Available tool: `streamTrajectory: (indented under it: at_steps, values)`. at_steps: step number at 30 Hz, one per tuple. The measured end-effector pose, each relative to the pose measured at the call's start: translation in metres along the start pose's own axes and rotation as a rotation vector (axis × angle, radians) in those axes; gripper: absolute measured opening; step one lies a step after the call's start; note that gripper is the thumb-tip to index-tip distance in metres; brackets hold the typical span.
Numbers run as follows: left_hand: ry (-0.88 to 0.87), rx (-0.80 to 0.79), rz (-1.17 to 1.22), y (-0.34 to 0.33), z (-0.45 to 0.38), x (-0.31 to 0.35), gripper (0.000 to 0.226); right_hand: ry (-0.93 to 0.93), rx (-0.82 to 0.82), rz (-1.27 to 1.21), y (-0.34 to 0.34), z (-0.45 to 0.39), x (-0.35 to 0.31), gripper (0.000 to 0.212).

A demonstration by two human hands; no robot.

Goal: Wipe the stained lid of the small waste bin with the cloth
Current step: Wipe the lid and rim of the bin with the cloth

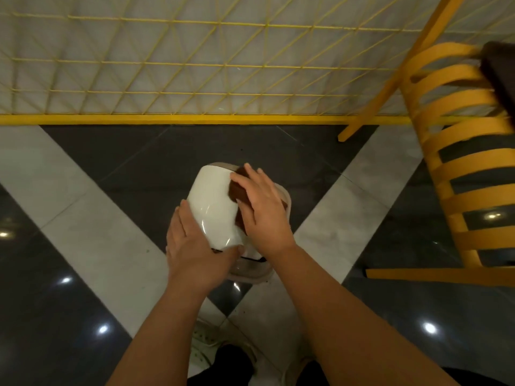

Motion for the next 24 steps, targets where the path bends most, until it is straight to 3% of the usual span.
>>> streamTrajectory:
  at_steps: [5,10,16,20,22,24]
  values:
    - [0.005,-0.042,0.023,0.0,-0.001,0.001,0.13,-0.265,0.105,-0.166,-0.001,0.068,0.075,0.044]
    - [0.021,-0.05,0.005,-0.003,-0.005,-0.003,0.13,-0.208,0.078,-0.161,-0.008,0.122,0.082,0.051]
    - [0.004,-0.094,-0.057,0.005,-0.014,-0.003,0.133,-0.398,-0.215,-0.098,-0.019,0.13,0.111,0.031]
    - [-0.042,-0.089,-0.163,0.02,-0.02,-0.006,0.141,-0.643,0.08,-0.474,0.021,0.13,0.13,0.03]
    - [-0.011,-0.021,-0.174,0.032,-0.017,-0.006,0.147,-0.619,0.212,-0.551,0.04,0.114,0.123,0.031]
    - [0.042,0.083,-0.138,0.047,-0.01,-0.006,0.146,-0.534,0.239,-0.615,0.054,0.09,0.105,0.033]
Point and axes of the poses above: each hand's wrist, its own z-axis away from the middle knuckle, its own y-axis out of the back of the hand, x = y × z, the point moved 7 cm from there along -z, towards the middle knuckle, and after that the axes turned 7 degrees about -x, right-handed, at the moved point
